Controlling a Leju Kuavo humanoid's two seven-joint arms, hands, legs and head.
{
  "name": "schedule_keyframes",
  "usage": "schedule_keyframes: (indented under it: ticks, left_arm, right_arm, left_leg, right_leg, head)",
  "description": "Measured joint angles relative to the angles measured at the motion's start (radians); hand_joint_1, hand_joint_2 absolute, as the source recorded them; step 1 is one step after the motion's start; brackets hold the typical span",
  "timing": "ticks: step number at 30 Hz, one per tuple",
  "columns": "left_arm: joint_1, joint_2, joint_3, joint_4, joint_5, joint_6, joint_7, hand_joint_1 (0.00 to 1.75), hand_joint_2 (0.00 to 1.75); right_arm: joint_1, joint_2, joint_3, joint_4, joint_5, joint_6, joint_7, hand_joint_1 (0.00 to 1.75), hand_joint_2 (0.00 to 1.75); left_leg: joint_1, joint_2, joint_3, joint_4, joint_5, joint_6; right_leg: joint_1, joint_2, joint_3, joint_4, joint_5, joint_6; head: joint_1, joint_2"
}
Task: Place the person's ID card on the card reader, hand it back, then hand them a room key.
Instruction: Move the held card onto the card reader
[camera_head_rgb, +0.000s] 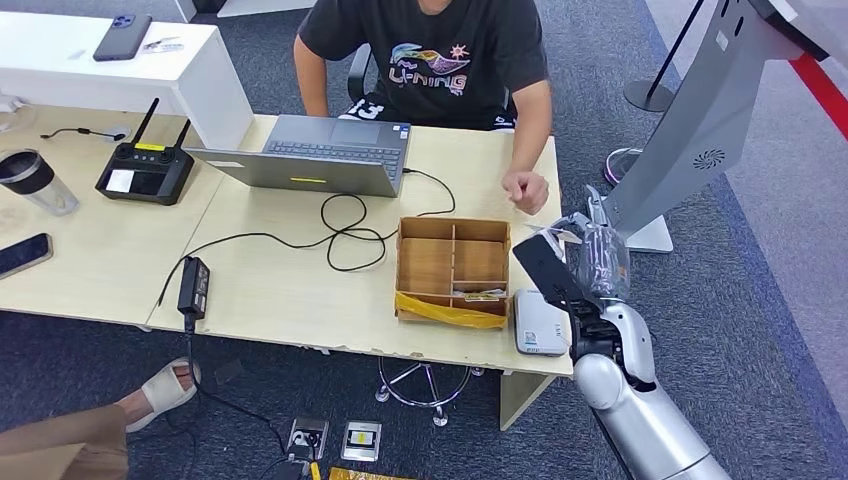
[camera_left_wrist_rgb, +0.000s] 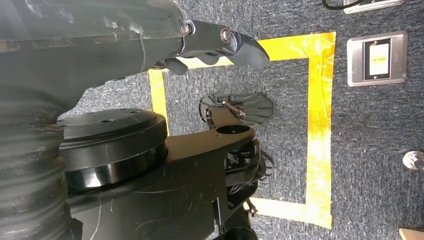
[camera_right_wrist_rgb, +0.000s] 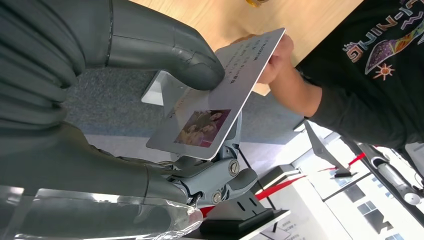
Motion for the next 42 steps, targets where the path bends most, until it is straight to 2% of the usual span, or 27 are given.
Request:
schedule_keyframes:
  ticks: [9,22,32,42]
  left_arm:
    - [0.0,0.0,0.0,0.001,-0.003,0.005,0.0,0.0,1.75]
    - [0.003,0.0,0.0,0.003,0.002,0.007,0.0,0.0,1.75]
    - [0.01,0.0,0.0,0.004,0.017,0.017,-0.005,0.0,1.75]
    - [0.02,0.0,0.0,0.006,0.026,0.019,-0.019,0.0,1.75]
  right_arm:
    - [0.004,-0.008,-0.004,0.017,0.042,-0.006,0.054,1.64,1.75]
    - [0.064,-0.03,-0.016,0.103,0.05,0.001,0.079,1.74,1.75]
    - [0.101,-0.03,-0.015,0.17,0.043,0.014,0.058,1.75,1.75]
    - [0.127,0.001,-0.013,0.232,0.029,0.03,0.033,1.75,1.75]
  left_leg:
    - [0.0,0.0,0.0,0.0,0.0,0.0]
    - [0.0,0.0,0.0,0.0,0.0,0.0]
    - [0.0,0.0,0.0,0.0,0.0,0.0]
    - [0.0,0.0,0.0,0.0,0.0,0.0]
  right_leg:
    - [0.0,0.001,-0.001,0.0,0.0,0.0]
    - [0.0,0.001,-0.001,0.0,0.0,0.0]
    - [0.0,0.001,-0.001,0.0,0.0,0.0]
    - [0.0,0.0,-0.001,0.0,0.0,0.0]
  head:
    - [0.0,0.0]
    - [0.0,0.0]
    - [0.0,0.0]
    - [0.0,0.0]
